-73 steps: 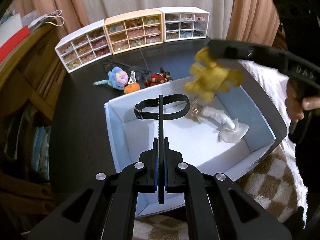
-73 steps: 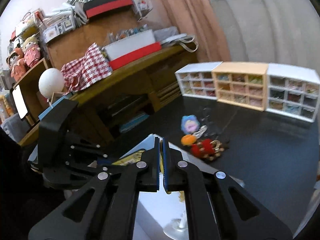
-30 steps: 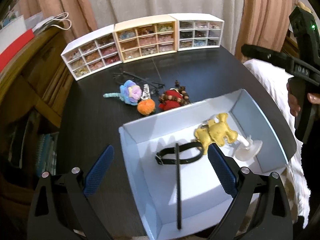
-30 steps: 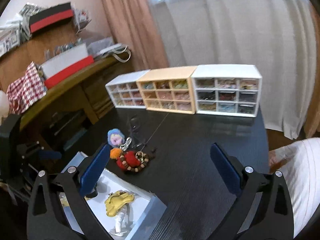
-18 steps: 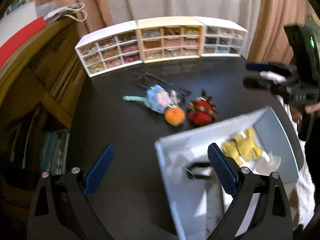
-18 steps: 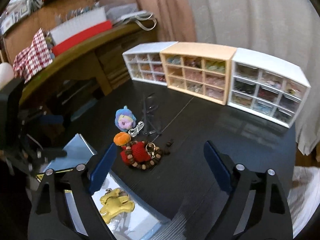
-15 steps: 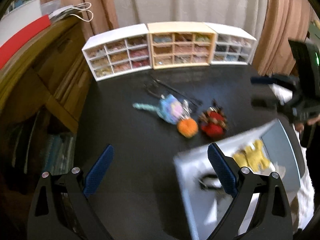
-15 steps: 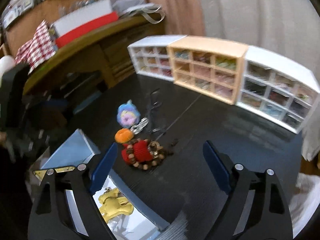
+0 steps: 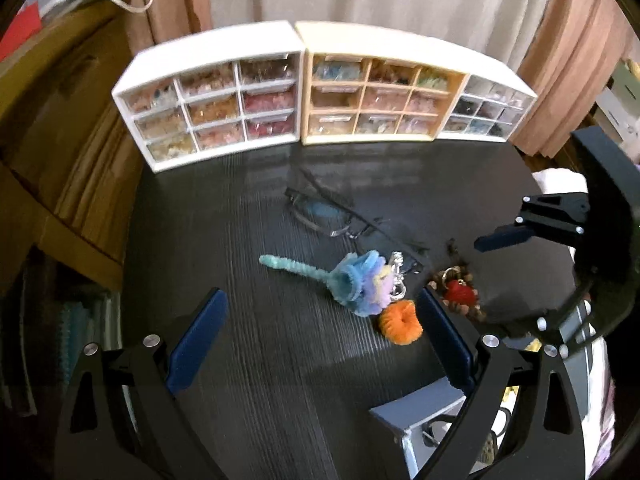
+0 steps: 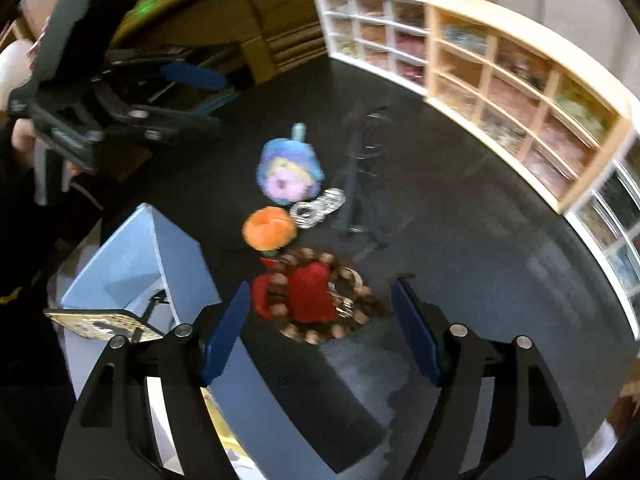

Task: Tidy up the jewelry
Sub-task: 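Grasp blue plush hair tie with left while right grasps red knitted bead keychain, then carry red keychain into box and open right tool while left carries blue plush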

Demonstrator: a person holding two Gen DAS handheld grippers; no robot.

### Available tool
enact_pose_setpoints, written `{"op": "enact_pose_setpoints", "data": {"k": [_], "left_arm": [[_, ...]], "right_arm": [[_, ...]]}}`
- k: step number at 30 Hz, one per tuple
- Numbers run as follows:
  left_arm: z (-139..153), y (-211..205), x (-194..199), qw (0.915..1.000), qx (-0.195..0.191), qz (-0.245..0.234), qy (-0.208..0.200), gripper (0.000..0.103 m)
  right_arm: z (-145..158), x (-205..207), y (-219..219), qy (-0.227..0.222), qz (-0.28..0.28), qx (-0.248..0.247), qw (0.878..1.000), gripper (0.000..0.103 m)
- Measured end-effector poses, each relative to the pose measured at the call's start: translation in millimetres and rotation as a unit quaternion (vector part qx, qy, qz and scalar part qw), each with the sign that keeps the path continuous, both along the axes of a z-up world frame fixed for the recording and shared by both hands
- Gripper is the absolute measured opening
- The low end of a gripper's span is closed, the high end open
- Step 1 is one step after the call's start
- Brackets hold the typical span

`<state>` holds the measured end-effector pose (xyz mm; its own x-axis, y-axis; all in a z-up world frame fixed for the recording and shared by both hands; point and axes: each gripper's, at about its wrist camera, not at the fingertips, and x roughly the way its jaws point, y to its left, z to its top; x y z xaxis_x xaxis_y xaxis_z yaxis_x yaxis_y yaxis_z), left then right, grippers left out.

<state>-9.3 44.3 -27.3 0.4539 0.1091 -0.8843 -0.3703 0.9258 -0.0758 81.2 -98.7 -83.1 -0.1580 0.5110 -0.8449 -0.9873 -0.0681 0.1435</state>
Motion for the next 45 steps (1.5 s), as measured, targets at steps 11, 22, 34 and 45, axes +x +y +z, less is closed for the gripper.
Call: {"op": "enact_pose_setpoints", "data": {"k": [11, 22, 34, 45], "left_arm": [[-29.3, 12.6, 9.4, 0.9965, -0.063, 0.054, 0.012, 0.095], [-37.2, 18.2, 22.4, 0.9945, -0.071, 0.075, 0.018, 0.095], [-38.3, 14.5, 33.9, 0.9916, -0.113, 0.059, -0.019, 0.043], [-16.3, -5.2, 30.1, 0.996, -0.044, 0.012, -0.077, 0.022]], "right_arm": [[-12.3, -8.8, 26.1, -0.01, 0.021, -0.059, 0.998, 0.064], [-16.0, -7.6, 43.1, -0.022, 0.027, -0.085, 0.996, 0.065], [-11.3, 11.0, 35.4, -0.05, -0.002, -0.055, 0.997, 0.049], [3.1, 45.8, -7.4, -0.084, -0.184, 0.027, 0.979, 0.046]]}}
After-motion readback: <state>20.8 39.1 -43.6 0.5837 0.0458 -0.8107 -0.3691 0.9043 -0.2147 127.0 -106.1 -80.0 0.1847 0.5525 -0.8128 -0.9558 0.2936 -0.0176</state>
